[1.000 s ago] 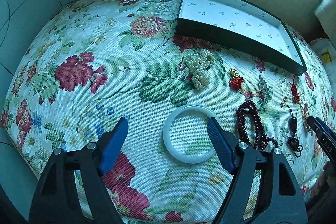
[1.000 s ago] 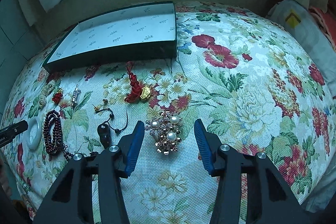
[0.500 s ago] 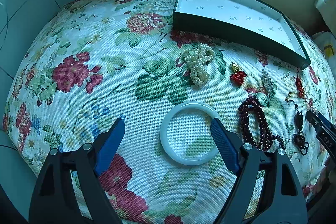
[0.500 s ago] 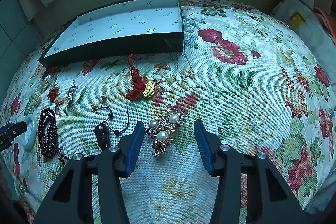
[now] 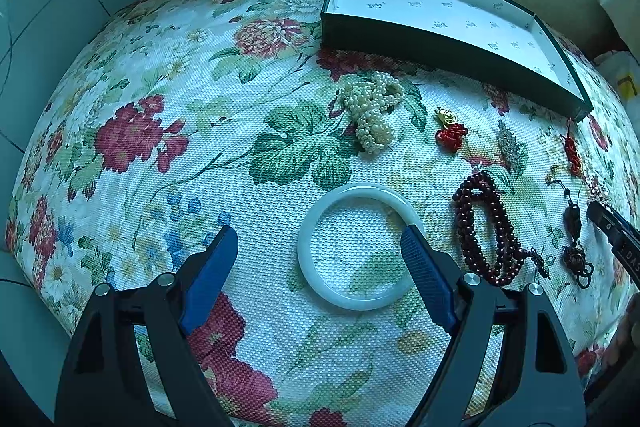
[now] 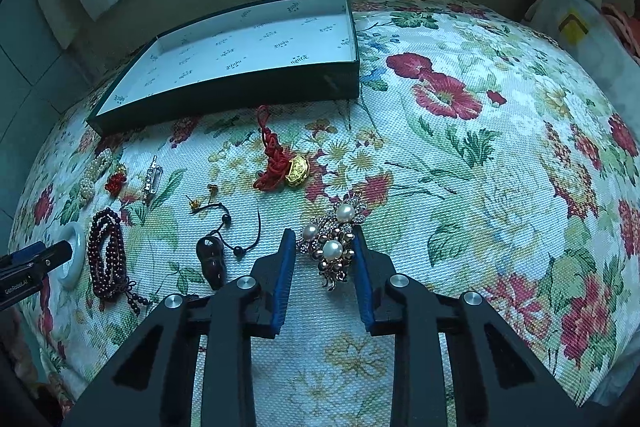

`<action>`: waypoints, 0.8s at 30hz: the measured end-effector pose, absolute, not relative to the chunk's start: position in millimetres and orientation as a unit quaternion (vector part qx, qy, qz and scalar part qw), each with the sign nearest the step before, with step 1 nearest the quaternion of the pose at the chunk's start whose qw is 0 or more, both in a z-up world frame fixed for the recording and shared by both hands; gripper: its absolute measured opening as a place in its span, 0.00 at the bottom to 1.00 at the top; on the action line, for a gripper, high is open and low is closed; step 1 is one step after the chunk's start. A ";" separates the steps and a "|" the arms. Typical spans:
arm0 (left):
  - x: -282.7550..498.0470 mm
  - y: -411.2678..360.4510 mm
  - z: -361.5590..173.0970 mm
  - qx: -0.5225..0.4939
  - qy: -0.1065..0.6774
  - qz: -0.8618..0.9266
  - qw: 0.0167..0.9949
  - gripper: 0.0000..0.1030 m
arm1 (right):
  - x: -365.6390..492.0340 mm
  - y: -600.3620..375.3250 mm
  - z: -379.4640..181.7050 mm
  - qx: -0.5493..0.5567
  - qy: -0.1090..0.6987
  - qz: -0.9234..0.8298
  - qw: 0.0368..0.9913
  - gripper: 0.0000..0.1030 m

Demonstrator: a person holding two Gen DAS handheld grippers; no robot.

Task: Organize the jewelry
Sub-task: 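Close the left tool on the white jade bangle while the right tool holds the brooch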

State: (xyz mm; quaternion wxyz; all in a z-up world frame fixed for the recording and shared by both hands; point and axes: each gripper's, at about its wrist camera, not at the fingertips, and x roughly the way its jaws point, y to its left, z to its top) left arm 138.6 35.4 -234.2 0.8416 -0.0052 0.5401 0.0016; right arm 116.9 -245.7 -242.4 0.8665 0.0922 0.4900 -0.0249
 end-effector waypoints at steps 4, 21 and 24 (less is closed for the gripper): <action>137.0 33.8 -234.8 -0.004 0.540 -0.002 0.842 0.83 | 116.7 -247.8 -241.2 0.094 0.489 -0.025 0.867 0.22; 134.7 21.9 -240.1 0.017 0.533 -0.023 0.846 0.90 | 115.5 -248.4 -242.9 0.099 0.486 -0.023 0.868 0.22; 137.5 21.5 -245.1 0.018 0.534 -0.029 0.845 0.90 | 115.6 -248.0 -243.0 0.099 0.486 -0.023 0.868 0.22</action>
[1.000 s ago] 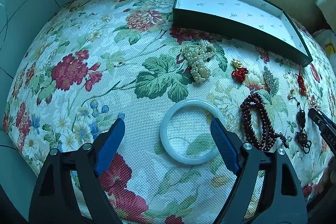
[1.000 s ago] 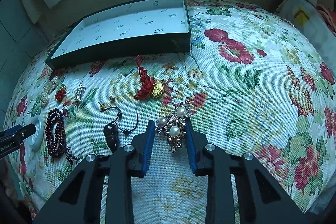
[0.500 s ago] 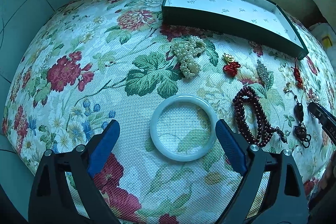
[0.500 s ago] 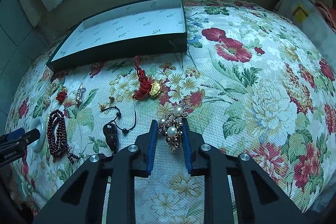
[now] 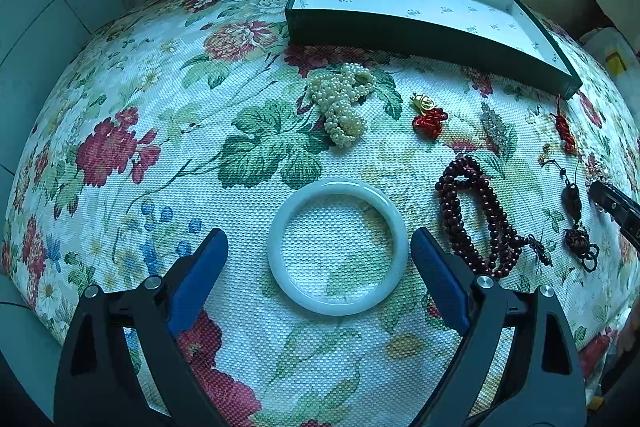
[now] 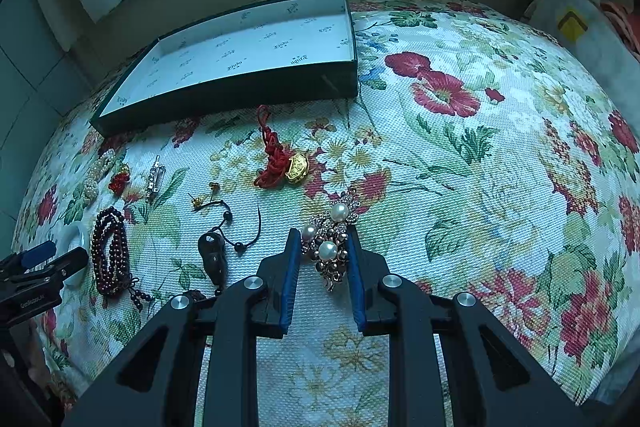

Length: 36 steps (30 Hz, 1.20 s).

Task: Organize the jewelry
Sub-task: 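Close the left tool on the white jade bangle while the right tool holds the brooch, then carry the bangle and brooch into the green tray and open both tools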

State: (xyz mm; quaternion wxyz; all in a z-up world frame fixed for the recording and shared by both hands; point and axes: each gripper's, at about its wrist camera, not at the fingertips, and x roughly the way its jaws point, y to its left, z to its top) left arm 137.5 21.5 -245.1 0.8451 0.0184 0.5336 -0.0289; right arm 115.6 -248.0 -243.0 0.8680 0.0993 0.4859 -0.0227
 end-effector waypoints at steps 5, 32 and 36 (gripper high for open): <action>137.8 24.9 -248.6 0.006 0.532 -0.037 0.846 0.88 | 115.8 -247.1 -242.7 0.100 0.486 -0.023 0.868 0.22; 172.1 6.9 -192.6 0.016 0.473 -0.067 0.879 0.68 | 141.3 -245.1 -200.5 0.109 0.447 0.002 0.888 0.22; 198.7 -4.2 -174.8 0.024 0.450 -0.074 0.890 0.68 | 166.0 -246.6 -179.3 0.103 0.422 0.009 0.901 0.22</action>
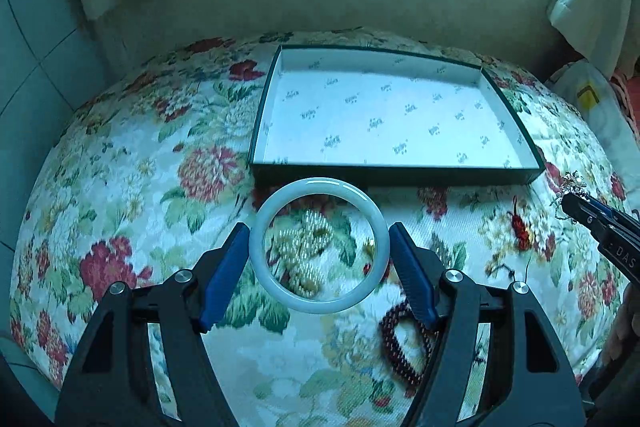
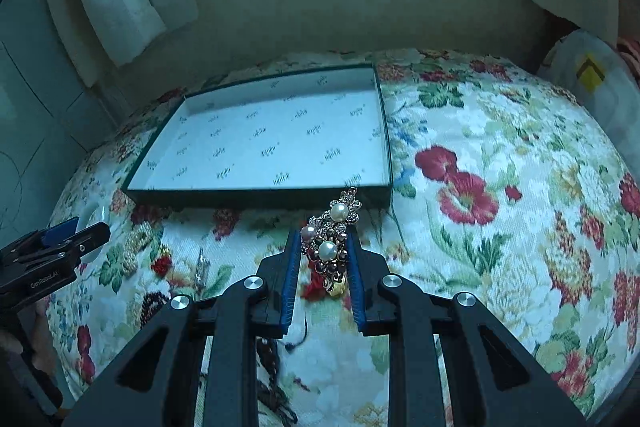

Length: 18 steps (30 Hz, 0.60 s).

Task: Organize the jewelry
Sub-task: 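Carry the bangle and brooch into the green tray and open both tools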

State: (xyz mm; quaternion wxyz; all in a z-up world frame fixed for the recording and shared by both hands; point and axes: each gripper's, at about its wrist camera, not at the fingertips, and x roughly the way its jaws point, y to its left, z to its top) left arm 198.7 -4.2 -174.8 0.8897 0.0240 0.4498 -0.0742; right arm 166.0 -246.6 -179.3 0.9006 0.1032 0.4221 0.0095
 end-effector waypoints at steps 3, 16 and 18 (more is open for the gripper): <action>228.9 -11.3 -161.8 0.025 0.432 -0.075 0.899 0.68 | 191.2 -247.5 -163.7 0.101 0.403 0.015 0.909 0.22; 332.8 -36.3 -202.2 0.028 0.453 -0.080 0.887 0.68 | 283.6 -236.4 -192.0 0.091 0.418 0.042 0.903 0.22; 336.7 -38.1 -218.2 0.037 0.467 -0.077 0.880 0.68 | 289.9 -233.7 -209.1 0.085 0.436 0.042 0.895 0.22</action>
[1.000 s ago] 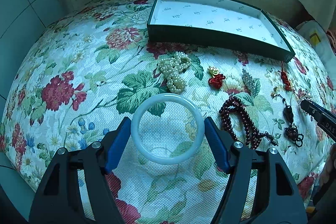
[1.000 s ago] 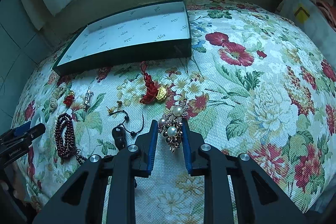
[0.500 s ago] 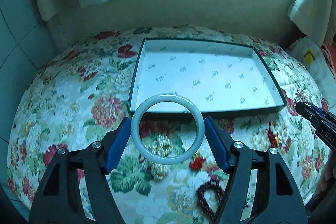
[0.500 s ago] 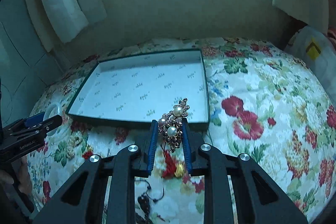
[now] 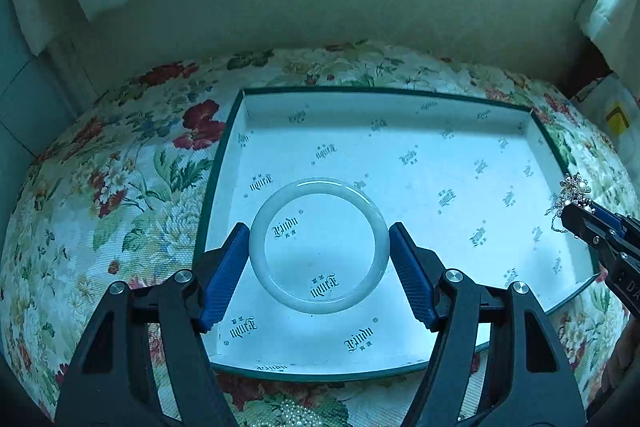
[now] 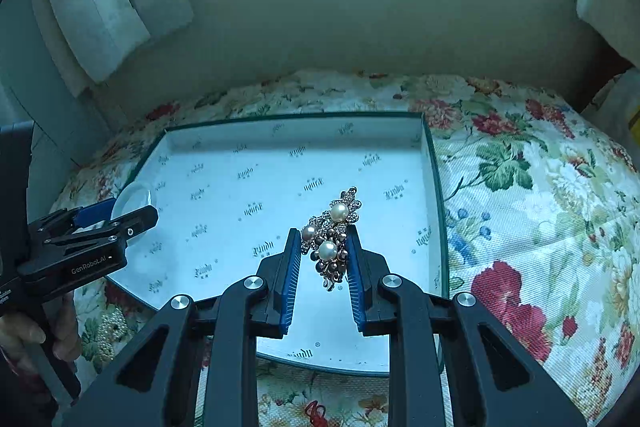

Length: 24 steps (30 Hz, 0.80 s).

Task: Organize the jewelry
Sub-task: 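Carry the bangle and brooch into the green tray and open both tools, then grasp the black cord pendant with the right tool while the left tool approaches the bead strand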

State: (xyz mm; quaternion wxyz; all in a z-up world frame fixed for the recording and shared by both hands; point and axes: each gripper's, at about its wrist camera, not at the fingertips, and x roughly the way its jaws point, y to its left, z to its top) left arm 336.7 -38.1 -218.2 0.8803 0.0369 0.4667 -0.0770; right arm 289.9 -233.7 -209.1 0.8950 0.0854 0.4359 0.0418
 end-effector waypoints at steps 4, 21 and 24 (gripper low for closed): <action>339.4 -36.1 -238.4 0.043 0.483 -0.077 0.871 0.68 | 293.3 -231.1 -230.9 0.082 0.459 0.041 0.883 0.22; 337.5 -33.8 -237.2 0.048 0.476 -0.079 0.874 0.85 | 288.0 -226.3 -235.2 0.080 0.452 0.042 0.887 0.56; 333.8 -32.5 -233.0 0.047 0.476 -0.080 0.874 0.86 | 285.5 -230.7 -229.2 0.087 0.448 0.038 0.889 0.56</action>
